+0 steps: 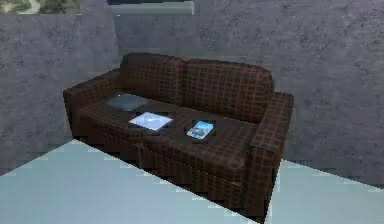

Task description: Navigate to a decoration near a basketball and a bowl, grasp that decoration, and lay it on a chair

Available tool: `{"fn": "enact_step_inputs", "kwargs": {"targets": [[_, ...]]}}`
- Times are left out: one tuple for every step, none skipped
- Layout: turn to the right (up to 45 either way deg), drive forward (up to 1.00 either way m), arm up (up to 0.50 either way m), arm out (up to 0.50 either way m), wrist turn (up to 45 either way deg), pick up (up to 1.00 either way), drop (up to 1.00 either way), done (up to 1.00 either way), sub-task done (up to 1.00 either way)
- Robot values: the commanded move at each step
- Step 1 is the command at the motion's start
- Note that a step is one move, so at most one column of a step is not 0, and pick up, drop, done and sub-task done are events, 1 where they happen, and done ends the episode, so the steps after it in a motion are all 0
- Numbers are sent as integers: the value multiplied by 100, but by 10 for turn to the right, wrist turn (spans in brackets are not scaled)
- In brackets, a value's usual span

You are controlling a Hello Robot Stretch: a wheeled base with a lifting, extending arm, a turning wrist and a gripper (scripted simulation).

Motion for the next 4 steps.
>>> {"fn": "enact_step_inputs", "kwargs": {"targets": [[450, 0, 0, 0, 0, 0, 0, 0, 0], [450, 0, 0, 0, 0, 0, 0, 0, 0], [450, 0, 0, 0, 0, 0, 0, 0, 0], [0, 100, 0, 0, 0, 0, 0, 0, 0]]}}
